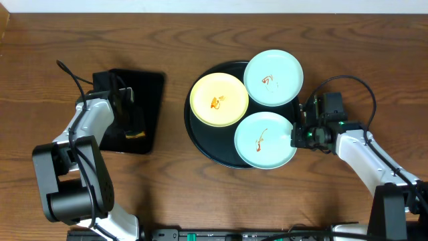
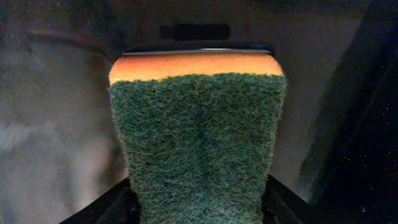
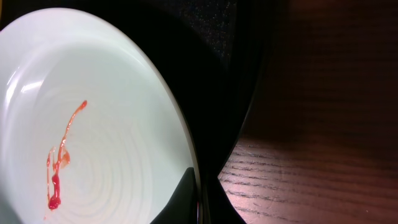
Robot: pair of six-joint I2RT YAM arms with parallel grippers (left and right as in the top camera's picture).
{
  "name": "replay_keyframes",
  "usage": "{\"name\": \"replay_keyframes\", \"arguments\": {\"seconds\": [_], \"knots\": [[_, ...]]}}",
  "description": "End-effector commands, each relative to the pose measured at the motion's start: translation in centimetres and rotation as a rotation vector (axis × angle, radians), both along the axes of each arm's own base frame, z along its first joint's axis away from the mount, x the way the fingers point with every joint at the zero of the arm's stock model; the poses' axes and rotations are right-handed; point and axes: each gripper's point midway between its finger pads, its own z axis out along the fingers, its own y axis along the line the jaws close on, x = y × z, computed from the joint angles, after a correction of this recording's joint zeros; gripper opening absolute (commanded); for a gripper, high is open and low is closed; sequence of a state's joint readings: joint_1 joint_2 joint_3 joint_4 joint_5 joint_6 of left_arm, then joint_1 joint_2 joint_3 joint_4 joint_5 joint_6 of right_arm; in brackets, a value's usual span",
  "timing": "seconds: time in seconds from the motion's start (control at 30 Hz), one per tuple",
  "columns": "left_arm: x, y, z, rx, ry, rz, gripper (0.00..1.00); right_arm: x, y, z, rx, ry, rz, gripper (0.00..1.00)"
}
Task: Clean dirty plates on tray and stack at the side
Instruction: 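Grip the rim of the lower light-blue plate with the right gripper, then carry the sponge with the left gripper onto the lower blue plate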
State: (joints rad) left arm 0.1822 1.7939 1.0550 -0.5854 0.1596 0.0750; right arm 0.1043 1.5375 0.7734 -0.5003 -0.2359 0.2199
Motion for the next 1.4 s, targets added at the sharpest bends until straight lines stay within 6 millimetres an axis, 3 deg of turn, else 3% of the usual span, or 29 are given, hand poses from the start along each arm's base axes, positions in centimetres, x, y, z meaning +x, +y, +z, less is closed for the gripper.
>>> {"name": "replay_keyframes", "arguments": {"seconds": [0.0, 0.1, 0.13, 0.4, 0.5, 0.67, 0.77, 0.9, 1.03, 1.07, 1.1, 1.37], "knots": [[-0.2, -0.2, -0.5, -0.017, 0.014, 0.004, 0.53, 0.5, 0.3, 0.4, 0.002, -0.011, -0.003, 0.01], [-0.2, -0.2, -0.5, -0.017, 0.015, 0.004, 0.14, 0.5, 0.3, 0.4, 0.002, -0.011, -0.003, 0.01], [-0.2, -0.2, -0.5, -0.017, 0.015, 0.004, 0.08, 0.5, 0.3, 0.4, 0.002, -0.011, -0.003, 0.01], [-0.1, -0.2, 0.2, -0.016, 0.015, 0.004, 0.08, 0.5, 0.3, 0.4, 0.002, -0.01, -0.003, 0.01], [0.7, 0.0, 2.3, -0.007, -0.02, 0.004, 0.07, 0.4, 0.3, 0.4, 0.001, -0.007, -0.002, 0.01], [2.2, 0.3, 7.6, 0.019, -0.154, 0.003, 0.08, 0.4, 0.3, 0.4, 0.001, -0.007, -0.002, 0.01], [2.2, 0.3, 9.2, 0.028, -0.201, 0.003, 0.08, 0.4, 0.3, 0.4, 0.002, -0.007, -0.003, 0.01], [2.1, 0.2, 9.7, 0.024, -0.21, 0.002, 0.08, 0.4, 0.3, 0.4, 0.002, -0.007, -0.002, 0.01], [1.8, -1.2, 9.8, -0.054, -0.206, -0.018, 0.15, 0.4, 0.3, 0.4, 0.002, -0.007, -0.002, 0.01], [1.9, -1.5, 9.8, -0.069, -0.208, -0.022, 0.15, 0.4, 0.3, 0.4, 0.002, -0.007, -0.002, 0.01], [1.9, -1.7, 9.9, -0.082, -0.21, -0.025, 0.08, 0.4, 0.3, 0.4, 0.002, -0.007, -0.002, 0.01], [2.3, -2.0, 10.4, -0.091, -0.238, -0.035, 0.07, 0.4, 0.3, 0.4, 0.002, -0.007, -0.002, 0.01]]}}
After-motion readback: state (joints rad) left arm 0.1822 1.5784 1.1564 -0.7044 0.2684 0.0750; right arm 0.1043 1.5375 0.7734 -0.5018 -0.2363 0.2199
